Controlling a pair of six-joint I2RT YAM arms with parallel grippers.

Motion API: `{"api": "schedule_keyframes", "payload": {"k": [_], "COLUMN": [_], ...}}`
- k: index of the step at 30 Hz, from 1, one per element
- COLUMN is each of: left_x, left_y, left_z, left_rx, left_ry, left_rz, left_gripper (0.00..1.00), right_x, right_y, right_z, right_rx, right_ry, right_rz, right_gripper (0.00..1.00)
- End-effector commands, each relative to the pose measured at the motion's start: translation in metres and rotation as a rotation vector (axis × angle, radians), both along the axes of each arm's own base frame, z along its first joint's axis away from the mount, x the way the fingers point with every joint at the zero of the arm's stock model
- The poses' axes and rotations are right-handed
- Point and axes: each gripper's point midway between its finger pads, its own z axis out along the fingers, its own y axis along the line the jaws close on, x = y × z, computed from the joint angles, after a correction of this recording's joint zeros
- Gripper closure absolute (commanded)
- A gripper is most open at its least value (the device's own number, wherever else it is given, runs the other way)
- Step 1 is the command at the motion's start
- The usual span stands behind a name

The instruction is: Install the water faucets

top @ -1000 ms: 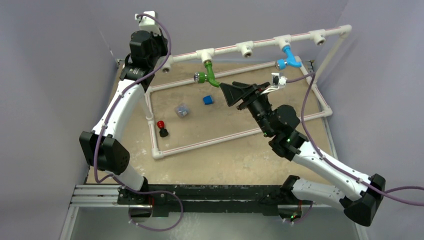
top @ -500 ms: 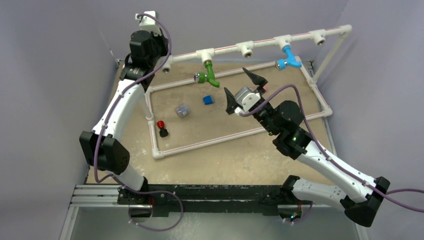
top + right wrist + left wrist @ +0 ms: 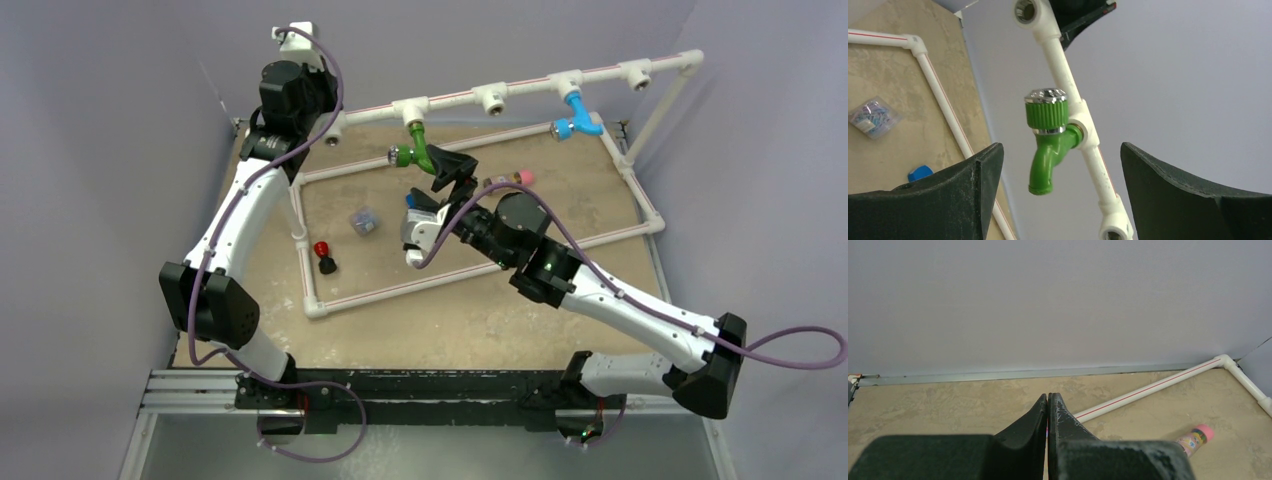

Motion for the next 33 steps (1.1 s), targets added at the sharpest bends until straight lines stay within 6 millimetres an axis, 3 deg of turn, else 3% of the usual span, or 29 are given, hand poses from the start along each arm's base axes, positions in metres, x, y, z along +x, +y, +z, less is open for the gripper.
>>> {"api": "schedule_keyframes", "payload": {"k": [1, 4, 8, 21, 27, 33], "left_x": [-0.023, -0.023, -0.023, -0.021, -0.021, -0.022], "left_y": [-0.029, -0.029, -0.029, -0.031, -0.031, -0.031], "left_z": [-0.117, -0.119, -0.119, -0.124, -0.123, -0.122], "left_rx": [0.092, 0.092, 0.095, 0.088, 0.092, 0.093], "left_ry": [0.351, 0.356, 0.355, 0.367, 0.363, 0.360], "left_rz": [-0.125, -0.127, -0.129, -0.137, -0.137, -0.137], "left_gripper": [1.00, 1.00, 1.00, 1.00, 1.00, 1.00], "right_x": [-0.003, 0.009, 0.031, 0.043, 0.051, 0.054], "right_y": [0.008, 0.010, -0.003, 0.003, 0.017, 0.020], "right_z": [0.022, 0.016, 0.010, 0.015, 0.008, 0.005], "right_rx": [0.003, 0.010, 0.034, 0.115, 0.127, 0.177], "right_ry": [-0.074, -0.085, -0.104, -0.124, -0.102, -0.058], "right_rz": [0.015, -0.044, -0.201, -0.244, -0.234, -0.236], "right_gripper": [0.12, 0.14, 0.17, 0.28, 0.46, 0.78]}}
